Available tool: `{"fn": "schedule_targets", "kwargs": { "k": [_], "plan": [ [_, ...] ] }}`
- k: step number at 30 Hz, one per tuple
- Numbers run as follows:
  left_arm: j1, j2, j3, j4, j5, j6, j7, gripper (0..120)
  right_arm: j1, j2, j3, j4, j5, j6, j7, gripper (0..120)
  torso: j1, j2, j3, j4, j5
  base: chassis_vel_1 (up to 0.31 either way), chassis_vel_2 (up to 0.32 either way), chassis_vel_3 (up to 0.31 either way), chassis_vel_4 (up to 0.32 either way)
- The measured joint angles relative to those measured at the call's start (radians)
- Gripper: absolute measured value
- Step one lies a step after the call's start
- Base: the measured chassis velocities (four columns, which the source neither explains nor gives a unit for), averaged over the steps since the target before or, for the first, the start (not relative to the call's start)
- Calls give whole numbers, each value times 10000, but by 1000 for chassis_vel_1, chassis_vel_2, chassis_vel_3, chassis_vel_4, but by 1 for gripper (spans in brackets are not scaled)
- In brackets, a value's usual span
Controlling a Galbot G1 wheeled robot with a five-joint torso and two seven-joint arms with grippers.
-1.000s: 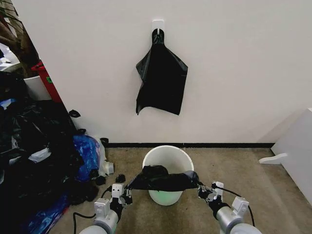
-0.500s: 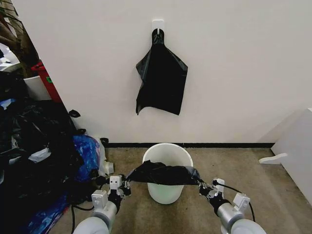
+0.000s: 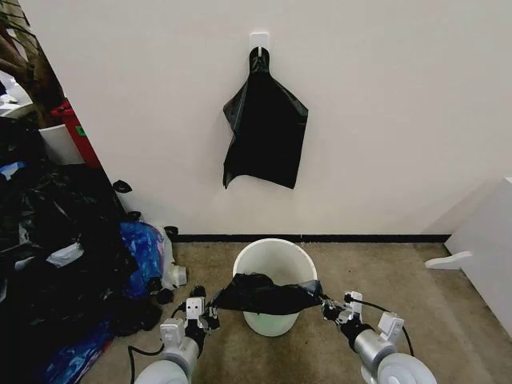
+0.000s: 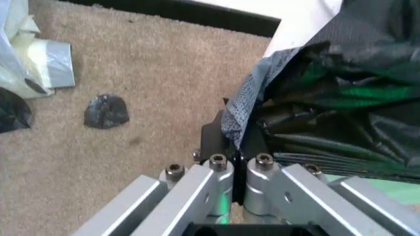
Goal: Place the garbage bag over the trash bin.
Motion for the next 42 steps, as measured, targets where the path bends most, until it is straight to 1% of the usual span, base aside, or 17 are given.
{"fn": "schedule_targets", "kwargs": {
  "k": [6, 18, 19, 21, 22, 23, 26, 28, 29, 31, 32, 33, 34, 35, 37, 38, 42],
  "plan": [
    [-40, -58, 114, 146, 80, 0, 26, 0, 149, 26, -9, -199, -191, -190, -91, 0, 0, 0, 0, 0, 0, 0, 0, 0, 0],
    [-3, -141, 346, 280, 384, -26, 46, 0, 62, 26, -22, -134, -483, -320, 5, 0, 0, 0, 0, 0, 0, 0, 0, 0, 0],
    [-1, -138, 346, 249, 433, 13, 36, 0, 28, 17, -13, -80, -541, -299, 52, 3, 0, 0, 0, 0, -1, 0, 0, 0, 0],
    [7, -95, 337, 210, 583, 60, 25, 0, -42, -8, -3, -3, -616, -275, 91, 13, 0, 0, 0, 0, -1, 0, 0, 0, 0],
    [15, -72, 332, 198, 662, 61, 25, 3, -64, -13, -2, 17, -641, -270, 99, 16, 0, 0, 0, 0, -1, 0, 0, 0, 0],
    [15, -72, 332, 198, 662, 61, 25, 3, -64, -13, -2, 17, -641, -270, 99, 16, 0, 0, 0, 0, -1, 0, 0, 0, 0],
    [66, 32, 303, 98, 898, 47, 26, 16, -189, -17, 17, 157, -702, -247, 172, 30, 0, 0, 0, 0, 0, 0, 0, 0, 0],
    [109, 58, 256, 29, 919, 46, 27, 23, -283, -18, 55, 238, -717, -239, 184, 36, 0, 0, 0, 0, 0, 0, 0, 0, 0],
    [175, 76, 162, -28, 928, 48, 33, 30, -361, -22, 110, 310, -719, -239, 184, 43, 0, 0, 0, -1, -1, 0, 0, 0, 0],
    [208, 82, 119, -49, 930, 49, 37, 30, -398, -30, 134, 353, -719, -239, 185, 45, 0, 0, 0, -1, 0, 0, 0, 0, 0],
    [267, 99, 47, -84, 936, 49, 50, 36, -460, -46, 170, 412, -718, -239, 185, 50, 0, 0, -1, 0, -1, 0, 0, 0, 0],
    [340, 118, -52, -124, 939, 50, 81, 36, -544, -66, 205, 491, -719, -239, 184, 54, 0, 0, 0, 0, -1, 0, 0, 0, 0],
    [392, 140, -132, -157, 947, 49, 105, 45, -613, -83, 226, 551, -722, -239, 184, 58, 0, 0, -1, 0, -2, 0, 0, 0, 0],
    [452, 168, -198, -192, 958, 48, 128, 46, -664, -93, 240, 600, -727, -239, 180, 61, 0, 0, -1, -1, -1, 0, 0, 0, 0],
    [598, 246, -307, -265, 975, 35, 198, 57, -793, -120, 288, 711, -754, -235, 164, 71, 0, 0, -1, 0, -1, 0, 0, 0, 0],
    [598, 246, -307, -265, 975, 35, 198, 57, -793, -120, 288, 711, -754, -235, 164, 71, 0, 0, -1, 0, -1, 0, 0, 0, 0],
    [856, 384, -427, -343, 1117, -90, 448, 73, -970, -161, 336, 833, -848, -189, 100, 86, 0, 0, -1, -1, -1, 0, 0, 0, 0]
  ]
}}
